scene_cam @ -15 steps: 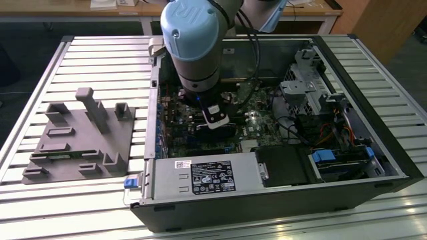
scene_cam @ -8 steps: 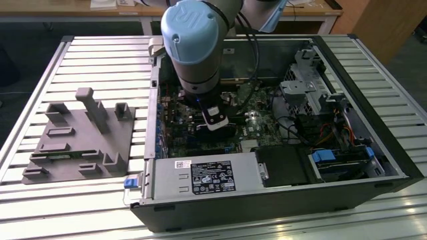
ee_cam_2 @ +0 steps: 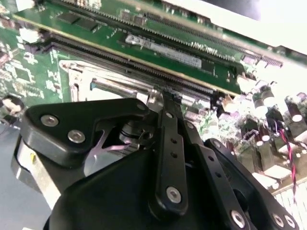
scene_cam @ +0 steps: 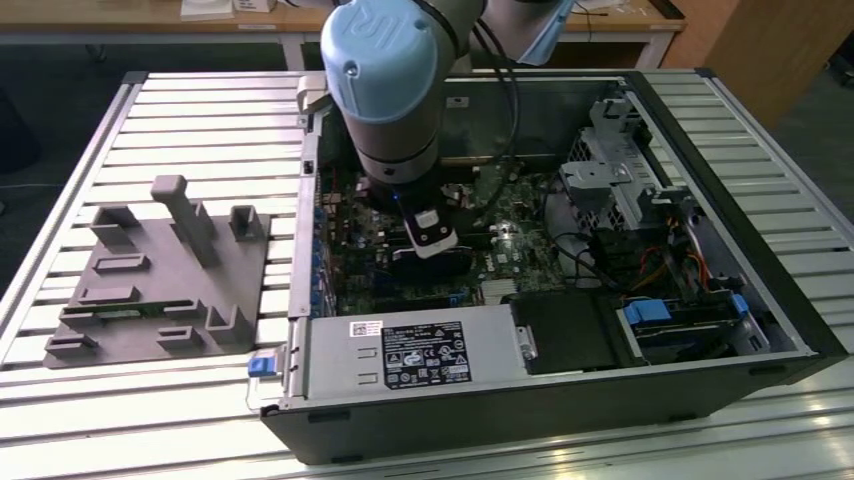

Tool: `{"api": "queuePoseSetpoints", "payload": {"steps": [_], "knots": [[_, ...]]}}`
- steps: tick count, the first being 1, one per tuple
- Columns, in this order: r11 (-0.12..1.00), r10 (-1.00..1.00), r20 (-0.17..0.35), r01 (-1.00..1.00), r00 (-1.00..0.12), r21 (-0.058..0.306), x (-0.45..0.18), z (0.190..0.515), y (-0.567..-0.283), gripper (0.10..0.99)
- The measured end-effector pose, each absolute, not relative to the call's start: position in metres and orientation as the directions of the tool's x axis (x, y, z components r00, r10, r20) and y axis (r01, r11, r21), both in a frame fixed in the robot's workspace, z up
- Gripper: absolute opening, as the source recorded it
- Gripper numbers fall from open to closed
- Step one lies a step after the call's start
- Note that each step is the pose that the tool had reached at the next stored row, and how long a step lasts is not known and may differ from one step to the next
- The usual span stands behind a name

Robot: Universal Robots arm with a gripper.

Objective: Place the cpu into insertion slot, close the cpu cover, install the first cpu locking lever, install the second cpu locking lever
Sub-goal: 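Install the second cpu locking lever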

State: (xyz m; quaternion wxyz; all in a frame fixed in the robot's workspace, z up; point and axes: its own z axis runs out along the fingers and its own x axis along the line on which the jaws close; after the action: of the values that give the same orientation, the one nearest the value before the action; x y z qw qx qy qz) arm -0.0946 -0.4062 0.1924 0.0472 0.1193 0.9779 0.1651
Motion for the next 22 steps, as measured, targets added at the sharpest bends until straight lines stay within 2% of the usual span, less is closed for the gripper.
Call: {"api": "queuePoseSetpoints", "payload": {"steps": [6,12,22], "knots": [[0.921,0.248,-0.055,0.218,-0.967,0.324,-0.094,0.207,-0.406,0.106],[0.936,0.246,-0.069,0.219,-0.967,0.274,-0.084,0.21,-0.406,0.106],[0.941,0.245,-0.071,0.22,-0.967,0.259,-0.064,0.21,-0.391,0.106]]}}
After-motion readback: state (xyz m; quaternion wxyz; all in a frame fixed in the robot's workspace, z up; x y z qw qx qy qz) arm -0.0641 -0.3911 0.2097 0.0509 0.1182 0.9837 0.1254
